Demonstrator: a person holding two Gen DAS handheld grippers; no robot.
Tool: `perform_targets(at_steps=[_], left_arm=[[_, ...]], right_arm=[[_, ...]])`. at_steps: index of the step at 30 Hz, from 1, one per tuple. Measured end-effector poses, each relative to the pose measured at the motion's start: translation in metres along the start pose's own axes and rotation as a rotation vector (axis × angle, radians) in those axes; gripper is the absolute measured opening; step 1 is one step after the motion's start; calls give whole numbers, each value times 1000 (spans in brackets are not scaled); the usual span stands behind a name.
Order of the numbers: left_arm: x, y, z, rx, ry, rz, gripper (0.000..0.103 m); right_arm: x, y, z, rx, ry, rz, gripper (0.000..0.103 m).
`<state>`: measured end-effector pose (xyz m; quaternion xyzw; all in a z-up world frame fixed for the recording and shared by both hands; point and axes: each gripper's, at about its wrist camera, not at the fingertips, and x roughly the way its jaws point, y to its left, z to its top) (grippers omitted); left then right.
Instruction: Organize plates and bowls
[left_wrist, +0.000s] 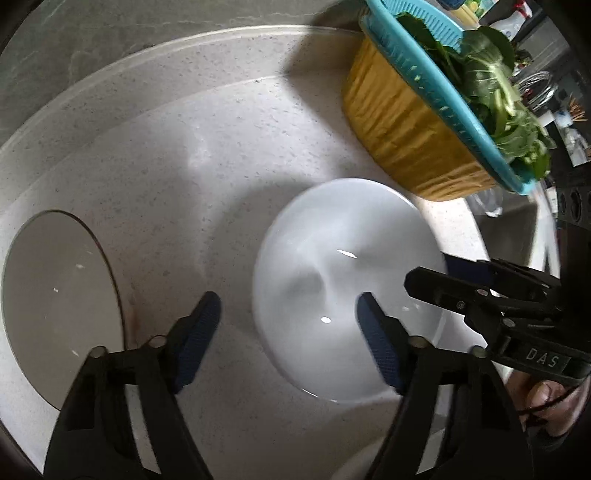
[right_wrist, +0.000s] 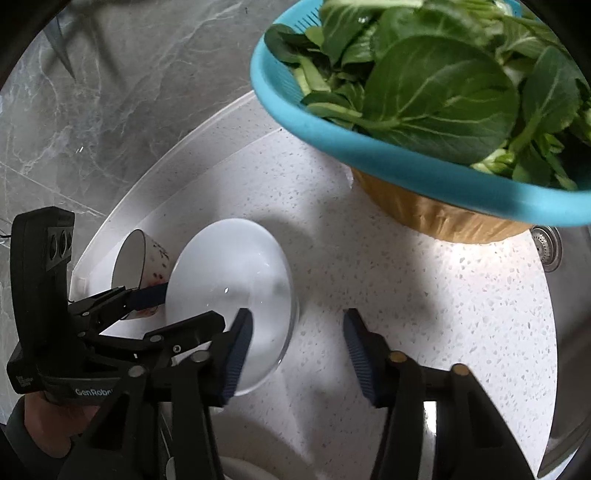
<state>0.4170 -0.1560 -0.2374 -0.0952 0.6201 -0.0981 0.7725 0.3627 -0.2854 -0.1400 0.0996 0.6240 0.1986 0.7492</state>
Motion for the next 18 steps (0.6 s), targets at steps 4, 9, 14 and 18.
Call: perform_targets(at_steps=[4, 9, 14, 18], left_arm=[[3, -2, 2, -5, -11, 15, 58], [10, -10, 0, 23, -3, 16, 25], [17, -11, -1, 25, 11, 3, 14], [20, -9, -1, 23, 16, -27, 12]], right_arm=[[15, 6, 4, -8, 33, -3, 23], [19, 17, 4, -48, 25, -24, 13], [18, 17, 5, -56, 21, -44, 11], [17, 12, 4, -49, 16, -36, 11]])
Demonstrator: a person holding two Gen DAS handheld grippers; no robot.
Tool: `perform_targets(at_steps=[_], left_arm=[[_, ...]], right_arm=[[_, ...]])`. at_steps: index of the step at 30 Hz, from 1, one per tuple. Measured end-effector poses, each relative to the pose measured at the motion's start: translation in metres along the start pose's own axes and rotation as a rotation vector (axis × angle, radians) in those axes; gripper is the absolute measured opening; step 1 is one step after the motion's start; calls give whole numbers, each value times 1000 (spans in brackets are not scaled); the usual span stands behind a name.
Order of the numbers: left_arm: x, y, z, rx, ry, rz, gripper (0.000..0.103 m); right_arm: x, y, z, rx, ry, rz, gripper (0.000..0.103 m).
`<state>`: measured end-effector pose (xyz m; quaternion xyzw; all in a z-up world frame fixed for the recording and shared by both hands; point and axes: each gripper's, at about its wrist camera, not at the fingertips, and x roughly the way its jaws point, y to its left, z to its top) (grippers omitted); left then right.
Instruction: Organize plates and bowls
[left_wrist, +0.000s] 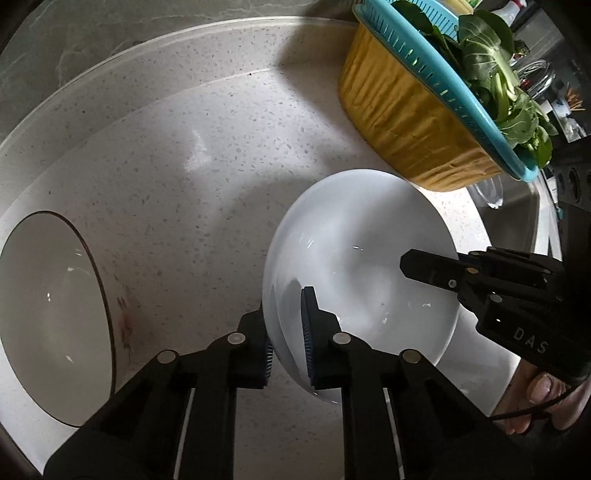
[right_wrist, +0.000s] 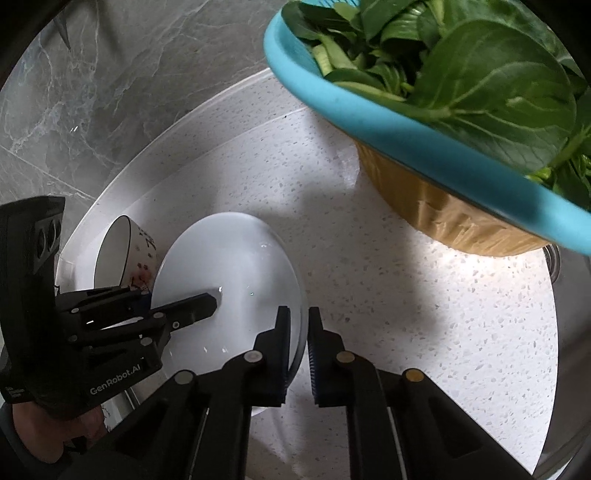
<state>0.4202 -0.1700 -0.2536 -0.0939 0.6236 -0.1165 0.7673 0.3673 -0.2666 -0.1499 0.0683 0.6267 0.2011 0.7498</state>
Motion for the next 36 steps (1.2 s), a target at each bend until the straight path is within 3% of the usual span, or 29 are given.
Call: perform_targets(at_steps=[7, 22, 36], left_arm=[[2, 12, -2, -50, 8, -112, 11], [0, 21, -5, -110, 13, -191, 10], [-23, 13, -18, -128, 2, -269, 10]], right_arm=[[-6, -21, -2, 51, 25, 64, 11], [-12, -50, -7, 162, 73, 171, 12], [-43, -61, -19, 178, 66, 218, 14]])
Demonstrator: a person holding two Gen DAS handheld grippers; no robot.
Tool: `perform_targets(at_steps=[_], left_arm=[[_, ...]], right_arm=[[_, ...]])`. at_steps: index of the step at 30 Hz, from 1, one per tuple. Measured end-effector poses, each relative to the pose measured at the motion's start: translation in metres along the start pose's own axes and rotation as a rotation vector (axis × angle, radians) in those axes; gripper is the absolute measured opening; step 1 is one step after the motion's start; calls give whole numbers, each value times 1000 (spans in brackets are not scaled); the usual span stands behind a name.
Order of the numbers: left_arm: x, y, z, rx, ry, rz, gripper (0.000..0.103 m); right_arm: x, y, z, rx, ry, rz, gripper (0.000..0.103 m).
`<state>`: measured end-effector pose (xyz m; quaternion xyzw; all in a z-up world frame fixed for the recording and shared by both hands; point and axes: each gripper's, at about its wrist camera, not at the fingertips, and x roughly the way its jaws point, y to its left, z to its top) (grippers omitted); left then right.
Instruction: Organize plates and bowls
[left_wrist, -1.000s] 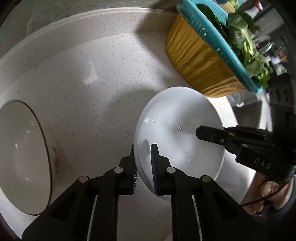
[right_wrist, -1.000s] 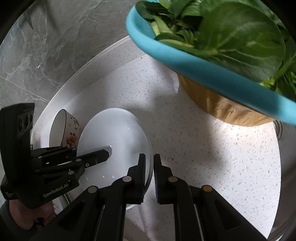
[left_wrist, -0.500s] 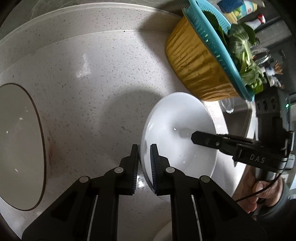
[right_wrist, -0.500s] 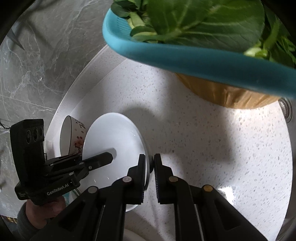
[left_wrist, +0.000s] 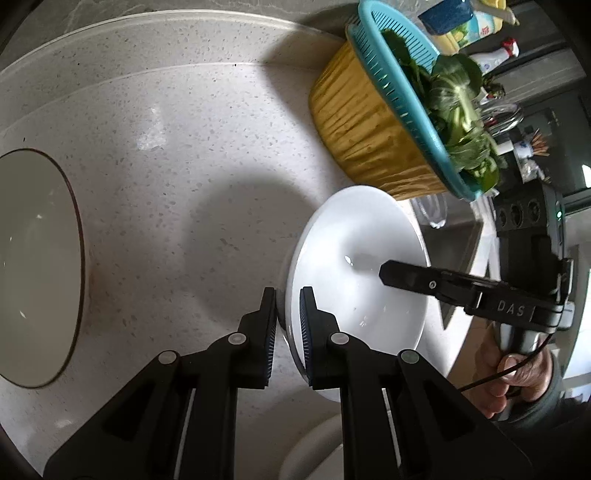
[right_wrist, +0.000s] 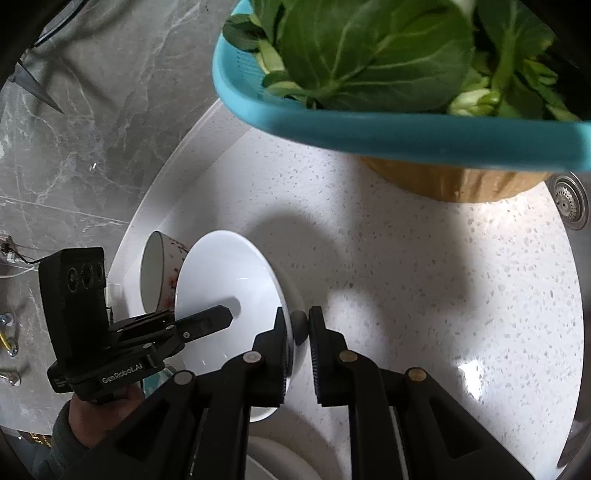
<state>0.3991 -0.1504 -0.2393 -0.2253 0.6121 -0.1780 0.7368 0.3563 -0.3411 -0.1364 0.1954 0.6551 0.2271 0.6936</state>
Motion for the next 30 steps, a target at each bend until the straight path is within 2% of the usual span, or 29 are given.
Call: perform_targets(at_steps=[5, 13, 21, 30], left_arm=[[-15, -16, -11, 30, -14, 15, 10], [-45, -38, -40, 21, -33, 13, 10], [-68, -53, -95, -20, -34, 11, 10], [-61, -51, -165, -107, -10, -7, 10]], right_arm=[[-13, 3, -7, -10, -8, 10, 14], [-41, 12, -28, -34, -8, 40, 14], [-58, 29, -64, -70, 49, 58, 15], [-52, 24, -108, -64, 148, 74, 15]])
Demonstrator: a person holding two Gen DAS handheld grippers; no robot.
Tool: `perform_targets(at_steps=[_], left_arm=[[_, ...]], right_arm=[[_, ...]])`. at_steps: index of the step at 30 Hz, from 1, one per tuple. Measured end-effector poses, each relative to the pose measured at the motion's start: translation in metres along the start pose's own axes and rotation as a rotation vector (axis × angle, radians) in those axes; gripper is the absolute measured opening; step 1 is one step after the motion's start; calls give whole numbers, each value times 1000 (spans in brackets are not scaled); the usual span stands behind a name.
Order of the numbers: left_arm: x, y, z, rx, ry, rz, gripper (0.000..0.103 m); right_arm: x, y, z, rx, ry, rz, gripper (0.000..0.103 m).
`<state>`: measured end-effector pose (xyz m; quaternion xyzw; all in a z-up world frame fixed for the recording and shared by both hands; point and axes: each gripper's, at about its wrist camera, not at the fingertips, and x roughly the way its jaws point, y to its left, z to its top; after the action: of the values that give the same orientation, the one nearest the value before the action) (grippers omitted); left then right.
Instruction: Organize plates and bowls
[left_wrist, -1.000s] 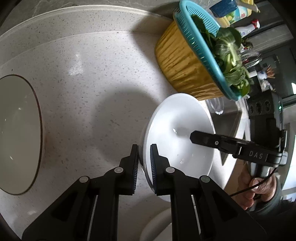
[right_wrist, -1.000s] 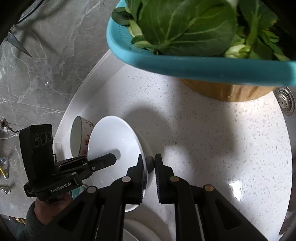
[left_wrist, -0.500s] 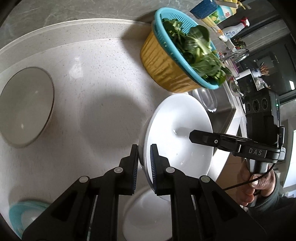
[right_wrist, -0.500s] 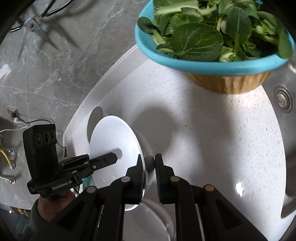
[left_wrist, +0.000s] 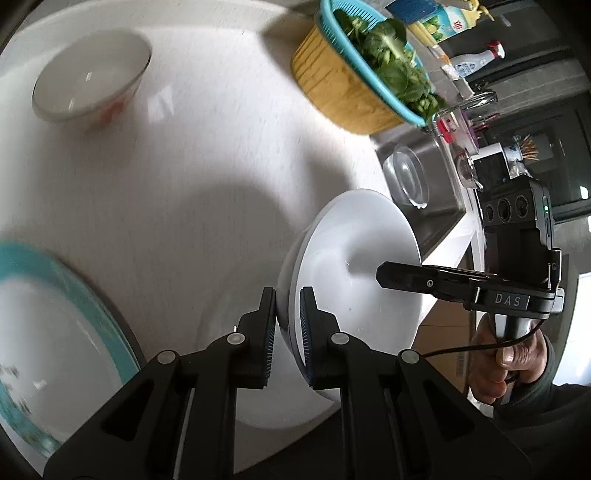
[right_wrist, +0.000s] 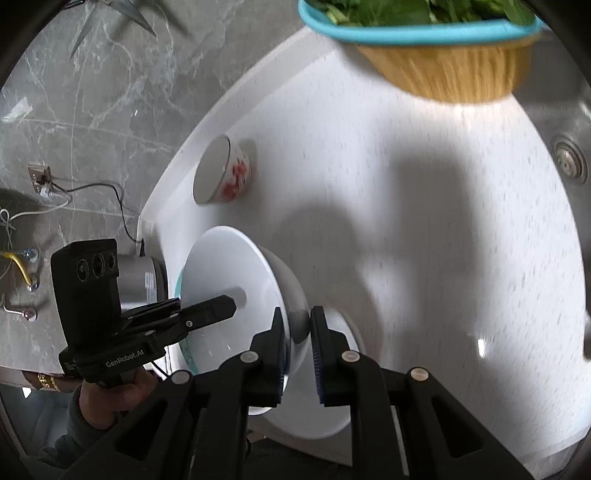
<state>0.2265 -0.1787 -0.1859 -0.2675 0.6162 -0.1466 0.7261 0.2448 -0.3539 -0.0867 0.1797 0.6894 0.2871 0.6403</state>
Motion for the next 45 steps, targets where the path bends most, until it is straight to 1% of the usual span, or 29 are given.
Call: perform_targets(at_steps=[3, 8, 13, 16, 26, 29, 35, 36, 37, 43, 45], left_arm=[[4, 1, -17, -17, -2, 6, 10], [7, 2, -36, -39, -15, 12, 10], [8, 13, -46, -48, -4, 27, 10], [11, 18, -51, -54, 4, 42, 10], [29, 24, -53, -46, 31, 87, 11], [35, 25, -50, -58, 34, 92, 10], [35, 28, -46, -48, 23, 107, 11], [35, 28, -45, -47, 21, 111, 11], [33, 28, -47, -47, 19, 114, 14], [32, 27, -46, -37, 9, 135, 16], [33, 24, -44, -33, 11, 133, 20]], right_arm=[[7, -3, -11, 1, 28, -6, 15], [11, -2, -17, -14, 41, -10, 15], [18, -4, -24, -16, 64, -15, 15], [24, -2, -27, -31, 76, -35, 15], [43, -4, -33, -64, 92, -105, 15], [46, -4, -34, -73, 89, -114, 15], [48, -3, -33, -106, 83, -145, 14], [49, -1, -33, -114, 83, -154, 14], [51, 0, -33, -120, 83, -164, 15], [54, 5, -33, -152, 84, -198, 15], [54, 6, -33, -160, 83, -209, 16]])
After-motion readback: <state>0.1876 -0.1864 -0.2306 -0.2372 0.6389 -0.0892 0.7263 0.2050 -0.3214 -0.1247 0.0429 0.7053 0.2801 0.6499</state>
